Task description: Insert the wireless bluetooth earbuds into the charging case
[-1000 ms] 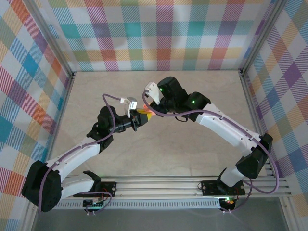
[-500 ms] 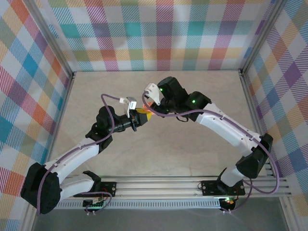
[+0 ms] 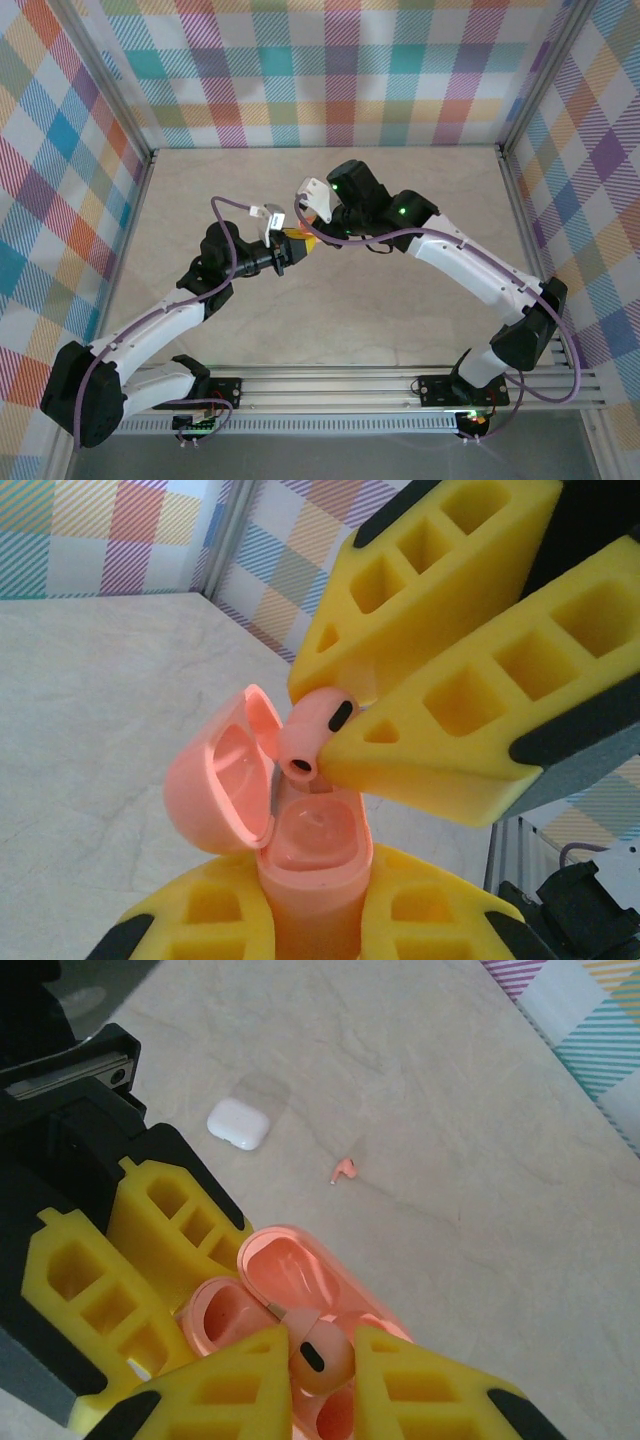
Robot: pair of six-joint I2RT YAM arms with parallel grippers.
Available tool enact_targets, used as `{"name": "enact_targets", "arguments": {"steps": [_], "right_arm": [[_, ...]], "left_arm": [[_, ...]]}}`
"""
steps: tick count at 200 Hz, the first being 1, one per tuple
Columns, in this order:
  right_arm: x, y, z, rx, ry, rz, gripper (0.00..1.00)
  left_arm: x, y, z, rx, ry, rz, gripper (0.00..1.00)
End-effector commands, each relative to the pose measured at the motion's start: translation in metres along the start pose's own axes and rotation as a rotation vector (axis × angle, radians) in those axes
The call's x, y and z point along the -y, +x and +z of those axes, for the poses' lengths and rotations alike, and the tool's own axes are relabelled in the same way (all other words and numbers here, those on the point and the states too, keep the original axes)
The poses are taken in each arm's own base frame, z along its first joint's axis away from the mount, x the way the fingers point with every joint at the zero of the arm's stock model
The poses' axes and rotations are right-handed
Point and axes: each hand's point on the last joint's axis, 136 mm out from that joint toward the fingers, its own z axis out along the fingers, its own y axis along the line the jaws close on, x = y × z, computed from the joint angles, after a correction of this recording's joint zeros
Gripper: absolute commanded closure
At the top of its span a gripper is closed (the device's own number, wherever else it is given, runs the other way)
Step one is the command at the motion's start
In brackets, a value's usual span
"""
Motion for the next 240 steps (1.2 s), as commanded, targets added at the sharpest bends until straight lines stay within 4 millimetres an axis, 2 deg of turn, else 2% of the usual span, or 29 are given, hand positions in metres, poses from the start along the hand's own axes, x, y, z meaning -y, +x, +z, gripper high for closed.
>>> {"name": "enact_targets", "arguments": {"steps": [1, 28, 63, 105, 240], "right_arm": [[-0.02, 0.013, -0.003, -0.043, -0.087, -0.015, 0.81], [-0.011, 0.016, -0.005, -0.051, -0.033, -0.023, 0.82], [-0.004, 0.008, -0.016, -0.019, 0.01, -0.028, 0.82], [-0.008, 0.004, -0.021, 0.004, -0.017, -0.029, 0.82], [-0.005, -0.001, -0.032, 0.031, 0.006, -0.078, 0.82]], "left_arm": [[0.017, -0.03, -0.006, 0.095, 0.032, 0.078, 1.0], [0.018, -0.03, -0.007, 0.093, 0.035, 0.081, 1.0], [0.018, -0.024, -0.007, 0.082, 0.046, 0.089, 1.0], [0.024, -0.019, -0.007, 0.074, 0.082, 0.135, 1.0], [0.038, -0.007, -0.009, 0.06, 0.151, 0.225, 1.0]]}}
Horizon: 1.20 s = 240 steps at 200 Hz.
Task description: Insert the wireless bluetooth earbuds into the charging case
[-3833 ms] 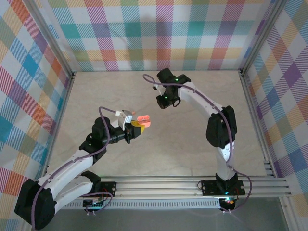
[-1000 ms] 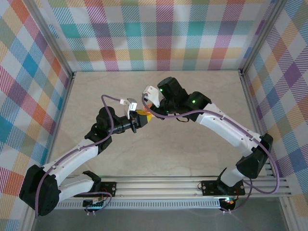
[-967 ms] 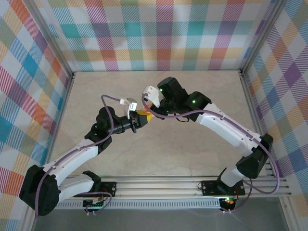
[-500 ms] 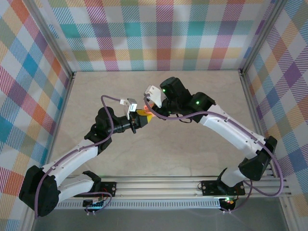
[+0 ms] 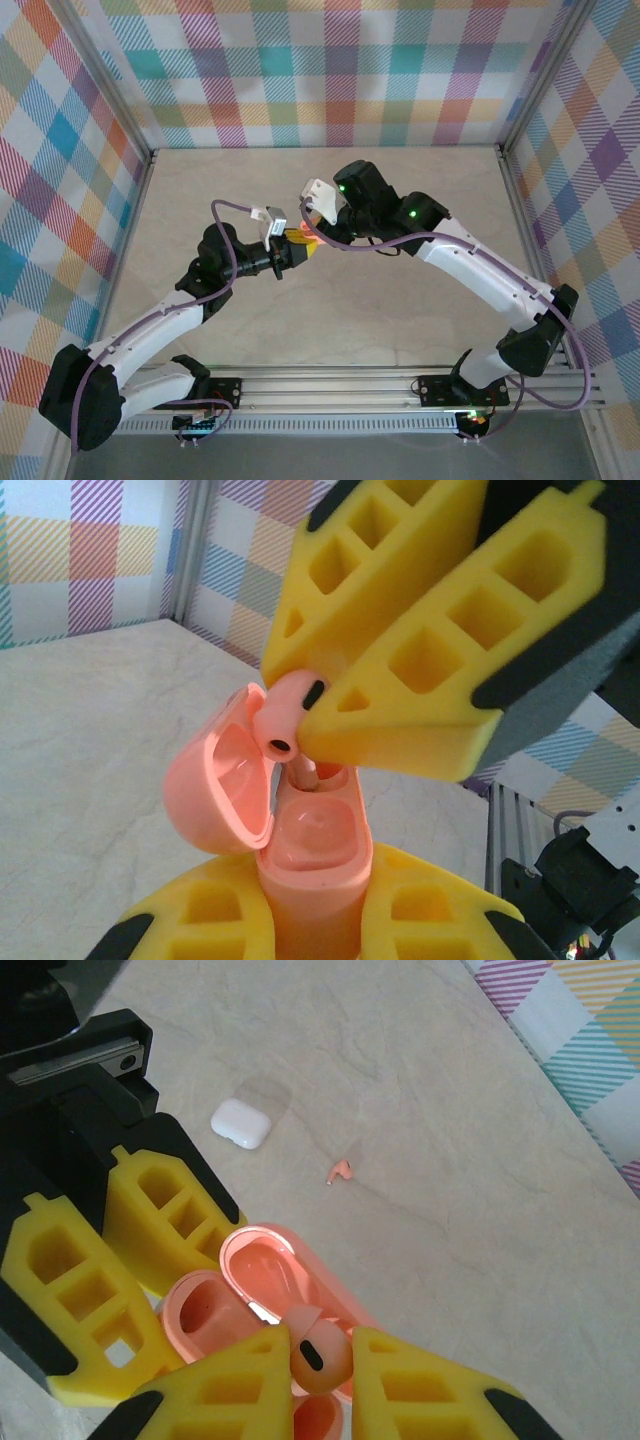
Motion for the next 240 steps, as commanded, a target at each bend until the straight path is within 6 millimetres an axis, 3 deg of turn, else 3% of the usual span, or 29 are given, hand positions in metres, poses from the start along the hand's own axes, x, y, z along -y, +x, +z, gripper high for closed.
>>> {"name": "enact_targets", "arguments": {"steps": [1, 69, 179, 240], "right_arm": [[-0.004, 0.0, -0.013, 0.014, -0.008, -0.033, 0.82], [-0.021, -0.004, -0.025, 0.087, -0.082, -0.066, 0.81], [-0.007, 0.001, -0.019, 0.071, 0.001, -0.098, 0.82], [-0.023, 0.012, -0.015, 0.058, -0.079, -0.095, 0.82]], "left_arm": [[0.018, -0.009, -0.005, 0.051, 0.065, 0.096, 1.0], [0.02, -0.009, -0.008, 0.064, 0.068, 0.117, 1.0], [0.027, -0.012, -0.007, 0.079, 0.095, 0.123, 1.0], [0.027, -0.016, -0.01, 0.094, 0.082, 0.133, 1.0]]}}
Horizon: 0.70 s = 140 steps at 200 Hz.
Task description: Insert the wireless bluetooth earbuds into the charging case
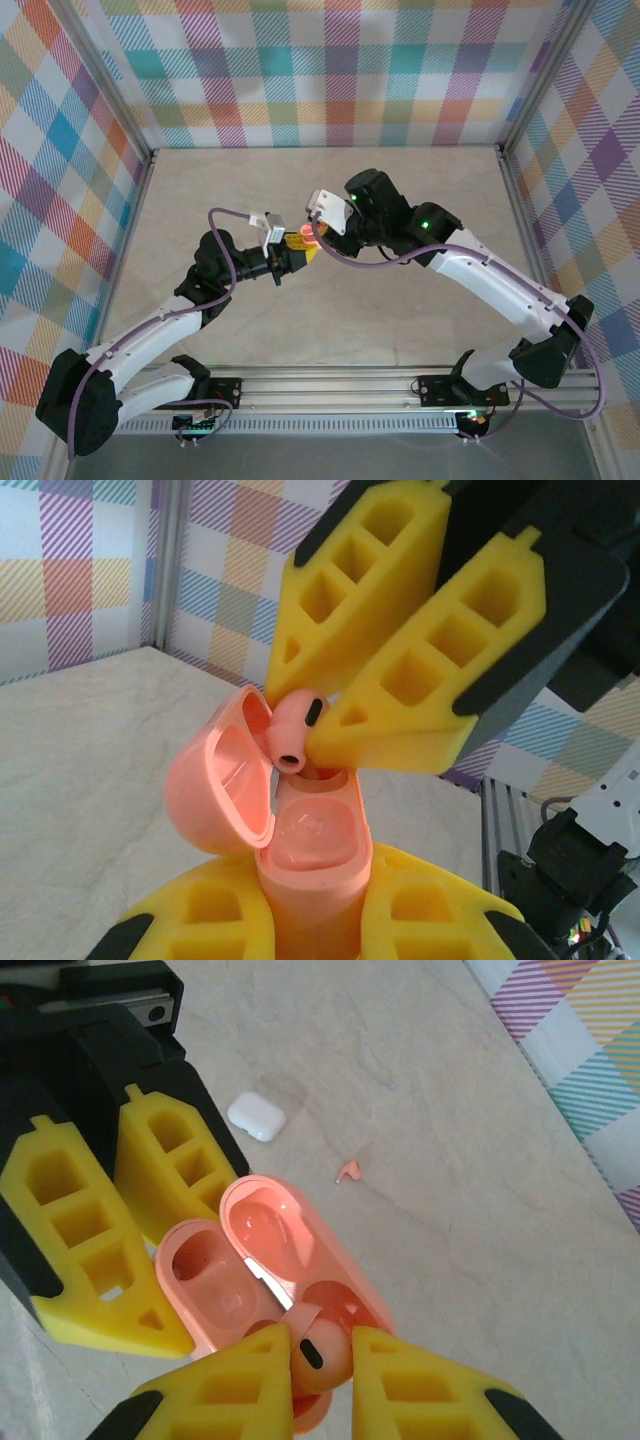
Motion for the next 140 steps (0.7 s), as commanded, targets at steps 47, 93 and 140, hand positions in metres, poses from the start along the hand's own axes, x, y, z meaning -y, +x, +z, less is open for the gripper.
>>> {"name": "enact_targets", "arguments": {"steps": [47, 93, 140], "right_arm": [[-0.025, 0.006, -0.001, 0.006, -0.117, 0.019, 0.8], [-0.026, 0.002, -0.005, 0.024, -0.125, 0.035, 0.7], [-0.027, -0.004, -0.011, 0.045, -0.133, 0.046, 0.66]], "left_arm": [[0.012, -0.019, -0.005, 0.068, 0.023, 0.064, 1.0], [0.011, -0.02, -0.005, 0.072, 0.019, 0.065, 1.0], [0.011, -0.02, -0.006, 0.071, 0.017, 0.065, 1.0]]}}
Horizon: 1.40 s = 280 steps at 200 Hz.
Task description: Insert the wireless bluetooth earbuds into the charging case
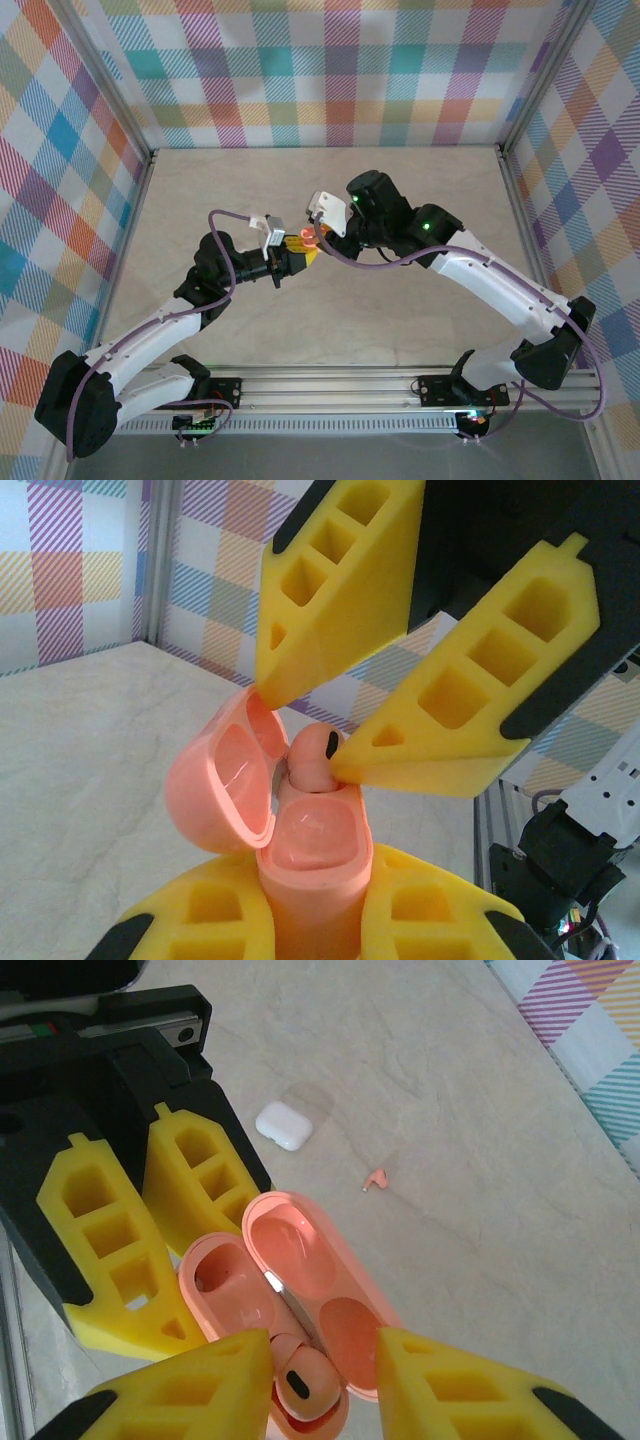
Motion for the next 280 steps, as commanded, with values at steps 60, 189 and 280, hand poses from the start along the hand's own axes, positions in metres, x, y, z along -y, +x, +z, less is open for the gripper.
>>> {"name": "enact_targets", "arguments": {"steps": [60, 189, 280], "right_arm": [[-0.016, -0.02, -0.027, 0.083, -0.098, 0.096, 0.53], [0.03, -0.023, -0.016, 0.124, -0.128, 0.557, 0.66], [0.086, 0.01, 0.085, -0.048, -0.126, 0.899, 0.52]], "left_arm": [[0.005, -0.018, -0.004, 0.07, -0.007, 0.066, 1.0], [-0.006, -0.003, -0.024, 0.044, -0.14, 0.118, 1.0], [-0.01, 0.001, -0.07, -0.01, -0.344, 0.217, 1.0]]}}
